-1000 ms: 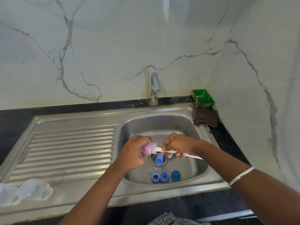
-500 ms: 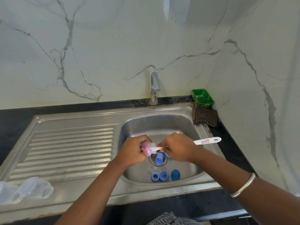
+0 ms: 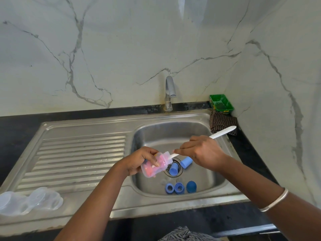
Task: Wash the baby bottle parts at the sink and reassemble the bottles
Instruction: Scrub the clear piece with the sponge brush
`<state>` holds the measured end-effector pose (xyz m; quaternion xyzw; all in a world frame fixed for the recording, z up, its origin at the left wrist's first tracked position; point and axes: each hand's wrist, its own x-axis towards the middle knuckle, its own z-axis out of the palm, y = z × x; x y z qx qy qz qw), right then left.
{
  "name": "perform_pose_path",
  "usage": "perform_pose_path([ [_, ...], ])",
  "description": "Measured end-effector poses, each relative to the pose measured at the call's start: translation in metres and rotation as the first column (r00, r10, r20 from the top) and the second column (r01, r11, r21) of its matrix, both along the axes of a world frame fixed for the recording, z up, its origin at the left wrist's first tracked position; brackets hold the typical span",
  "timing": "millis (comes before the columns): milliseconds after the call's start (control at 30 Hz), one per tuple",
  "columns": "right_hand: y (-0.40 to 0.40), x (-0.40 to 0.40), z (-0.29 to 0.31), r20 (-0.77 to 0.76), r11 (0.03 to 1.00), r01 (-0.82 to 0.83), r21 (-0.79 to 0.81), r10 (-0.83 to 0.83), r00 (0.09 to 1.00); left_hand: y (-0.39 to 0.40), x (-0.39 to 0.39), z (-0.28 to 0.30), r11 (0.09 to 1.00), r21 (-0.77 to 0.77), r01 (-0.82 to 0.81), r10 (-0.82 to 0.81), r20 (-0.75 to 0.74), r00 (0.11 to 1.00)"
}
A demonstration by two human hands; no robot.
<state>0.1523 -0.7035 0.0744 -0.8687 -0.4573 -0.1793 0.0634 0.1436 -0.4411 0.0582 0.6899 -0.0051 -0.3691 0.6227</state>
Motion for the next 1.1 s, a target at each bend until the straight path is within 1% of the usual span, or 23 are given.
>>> perform_pose_path([
  [67,0.000,0.003,0.001,0.022,1.000,-0.008,-0.004,0.008,1.000,0.001,0.002,0.002,1.000,-0.008,0.005,-0.005,-0.024,1.000],
  [100,0.000,0.003,0.000,0.026,1.000,-0.008,-0.011,0.009,1.000,0.000,0.003,0.002,1.000,0.024,0.013,-0.013,0.012,1.000],
  [167,0.001,0.001,-0.001,0.000,0.999,-0.007,-0.038,0.007,1.000,-0.004,0.005,0.001,0.990,0.137,0.009,-0.031,0.152,0.988],
  [233,0.004,-0.003,-0.004,-0.036,0.996,0.030,-0.085,-0.033,0.999,-0.010,0.005,-0.006,0.959,0.281,-0.033,-0.055,0.300,0.952],
  [333,0.016,-0.006,-0.010,-0.126,0.958,0.170,-0.231,-0.203,0.971,-0.019,-0.002,-0.021,0.889,0.430,-0.156,-0.105,0.525,0.845],
  [400,0.025,-0.006,-0.012,-0.267,0.913,0.284,-0.292,-0.363,0.893,-0.020,-0.005,-0.029,0.866,0.447,-0.225,-0.142,0.650,0.746],
  [433,0.029,-0.006,-0.013,-0.362,0.896,0.336,-0.290,-0.428,0.828,-0.018,-0.007,-0.031,0.855,0.455,-0.248,-0.174,0.702,0.690],
  [467,0.031,-0.006,-0.013,-0.492,0.885,0.389,-0.254,-0.465,0.736,-0.015,-0.007,-0.031,0.843,0.467,-0.265,-0.217,0.748,0.627],
  [500,0.032,-0.005,-0.012,-0.651,0.875,0.445,-0.189,-0.451,0.611,-0.012,-0.007,-0.031,0.834,0.475,-0.281,-0.256,0.784,0.565],
  [533,0.032,-0.004,-0.011,-0.802,0.853,0.508,-0.117,-0.383,0.458,-0.009,-0.007,-0.031,0.834,0.470,-0.289,-0.281,0.813,0.510],
  [567,0.031,-0.002,-0.008,-0.897,0.823,0.562,-0.082,-0.307,0.318,-0.006,-0.008,-0.031,0.840,0.458,-0.293,-0.296,0.837,0.461],
  [633,0.026,0.004,-0.002,-0.962,0.795,0.591,-0.137,-0.248,0.111,-0.005,-0.011,-0.032,0.846,0.432,-0.313,-0.314,0.877,0.363],
  [733,0.016,0.006,0.005,-0.961,0.776,0.568,-0.274,-0.194,-0.199,-0.006,-0.013,-0.035,0.832,0.411,-0.372,-0.365,0.911,0.190],
  [767,0.012,0.006,0.006,-0.947,0.779,0.552,-0.299,-0.171,-0.271,-0.007,-0.013,-0.036,0.827,0.409,-0.385,-0.389,0.912,0.132],
  [800,0.010,0.006,0.007,-0.935,0.786,0.534,-0.313,-0.157,-0.317,-0.008,-0.013,-0.037,0.825,0.403,-0.396,-0.406,0.910,0.080],
  [833,0.009,0.005,0.007,-0.928,0.789,0.522,-0.323,-0.155,-0.340,-0.008,-0.013,-0.038,0.829,0.389,-0.402,-0.410,0.911,0.037],
  [867,0.009,0.005,0.007,-0.929,0.790,0.520,-0.324,-0.163,-0.331,-0.009,-0.013,-0.040,0.840,0.370,-0.396,-0.400,0.916,0.007],
  [900,0.011,0.005,0.007,-0.942,0.791,0.527,-0.312,-0.186,-0.279,-0.011,-0.012,-0.041,0.858,0.350,-0.376,-0.382,0.924,-0.009],
  [933,0.014,0.004,0.005,-0.961,0.794,0.542,-0.275,-0.219,-0.166,-0.013,-0.012,-0.042,0.874,0.341,-0.347,-0.365,0.931,-0.005],
  [1000,0.023,0.001,0.002,-0.938,0.818,0.551,-0.164,-0.302,0.169,-0.016,-0.012,-0.041,0.886,0.348,-0.305,-0.353,0.935,0.041],
  [1033,0.027,-0.001,0.000,-0.873,0.835,0.531,-0.146,-0.361,0.327,-0.017,-0.011,-0.040,0.884,0.359,-0.298,-0.350,0.933,0.085],
  [1067,0.030,-0.003,-0.001,-0.781,0.841,0.515,-0.164,-0.430,0.453,-0.016,-0.010,-0.038,0.883,0.369,-0.291,-0.339,0.929,0.149],
  [1100,0.033,-0.005,-0.002,-0.681,0.839,0.512,-0.186,-0.486,0.548,-0.015,-0.009,-0.036,0.883,0.373,-0.283,-0.317,0.921,0.225],
])
